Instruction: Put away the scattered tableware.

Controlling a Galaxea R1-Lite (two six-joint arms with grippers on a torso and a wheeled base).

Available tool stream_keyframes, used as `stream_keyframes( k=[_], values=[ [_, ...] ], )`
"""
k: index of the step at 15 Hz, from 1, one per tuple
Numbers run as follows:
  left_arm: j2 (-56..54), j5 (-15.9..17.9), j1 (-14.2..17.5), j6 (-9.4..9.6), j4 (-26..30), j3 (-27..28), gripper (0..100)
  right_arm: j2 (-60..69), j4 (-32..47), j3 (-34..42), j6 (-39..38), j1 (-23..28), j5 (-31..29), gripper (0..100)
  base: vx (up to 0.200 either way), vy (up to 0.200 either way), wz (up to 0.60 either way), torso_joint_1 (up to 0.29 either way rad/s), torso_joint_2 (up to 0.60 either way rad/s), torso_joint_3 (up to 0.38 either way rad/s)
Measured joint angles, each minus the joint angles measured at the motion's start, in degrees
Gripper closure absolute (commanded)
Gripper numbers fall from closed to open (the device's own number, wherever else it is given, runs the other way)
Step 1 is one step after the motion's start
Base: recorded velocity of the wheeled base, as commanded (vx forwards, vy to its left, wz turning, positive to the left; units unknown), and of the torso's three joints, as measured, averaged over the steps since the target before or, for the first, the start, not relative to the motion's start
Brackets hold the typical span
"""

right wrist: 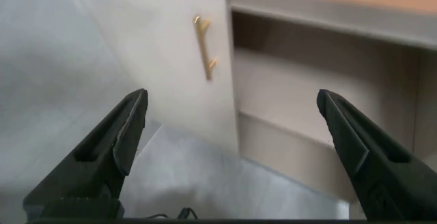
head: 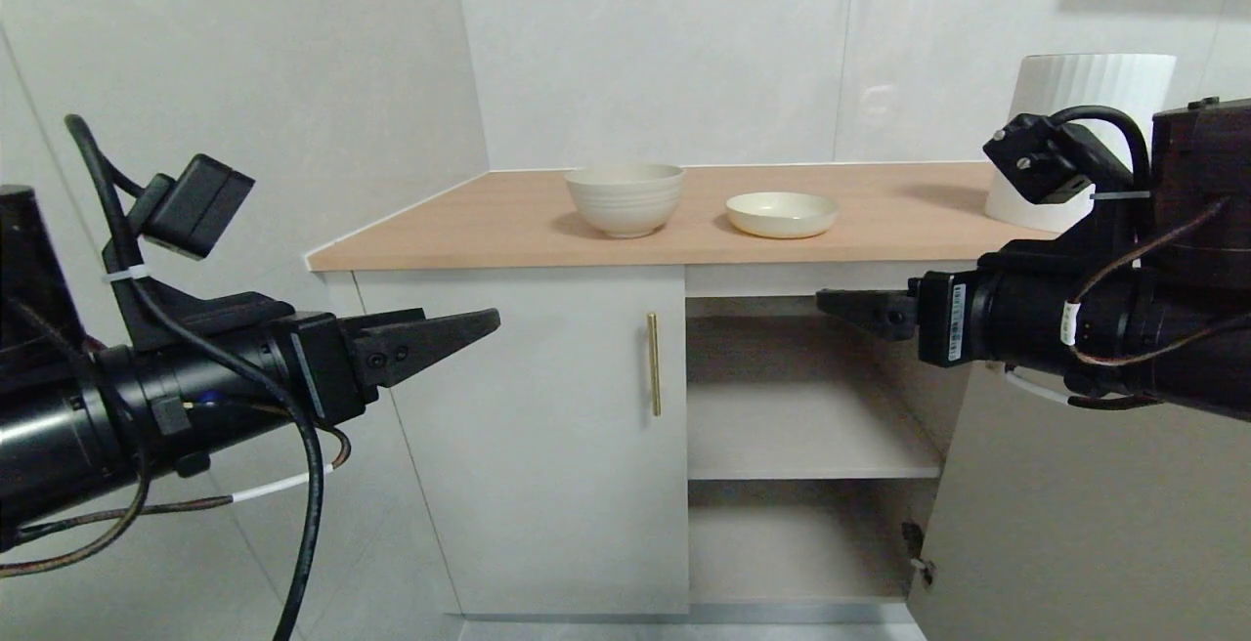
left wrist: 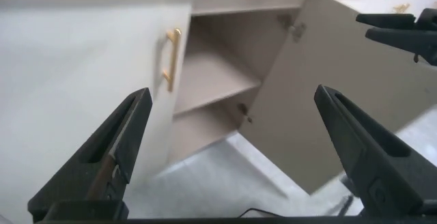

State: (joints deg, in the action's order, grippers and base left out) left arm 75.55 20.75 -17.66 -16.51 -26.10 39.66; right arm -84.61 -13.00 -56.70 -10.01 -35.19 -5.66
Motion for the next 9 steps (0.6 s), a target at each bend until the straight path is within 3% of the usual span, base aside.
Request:
stream_keyframes(
  k=[6,9],
  values=[
    [0.6,0.0,0.1,0.0,0.0,0.1,0,0.7,0.0,0.1,-0.1,0.0,0.1,0,0.2,0.0,0.0,0.0,0.01,0.002],
    [0.8,0.0,0.3,0.0,0.0,0.1,0,1.5,-0.2,0.4,-1.3,0.0,0.8,0,0.0,0.0,0.0,0.0,0.0,0.0]
  ],
)
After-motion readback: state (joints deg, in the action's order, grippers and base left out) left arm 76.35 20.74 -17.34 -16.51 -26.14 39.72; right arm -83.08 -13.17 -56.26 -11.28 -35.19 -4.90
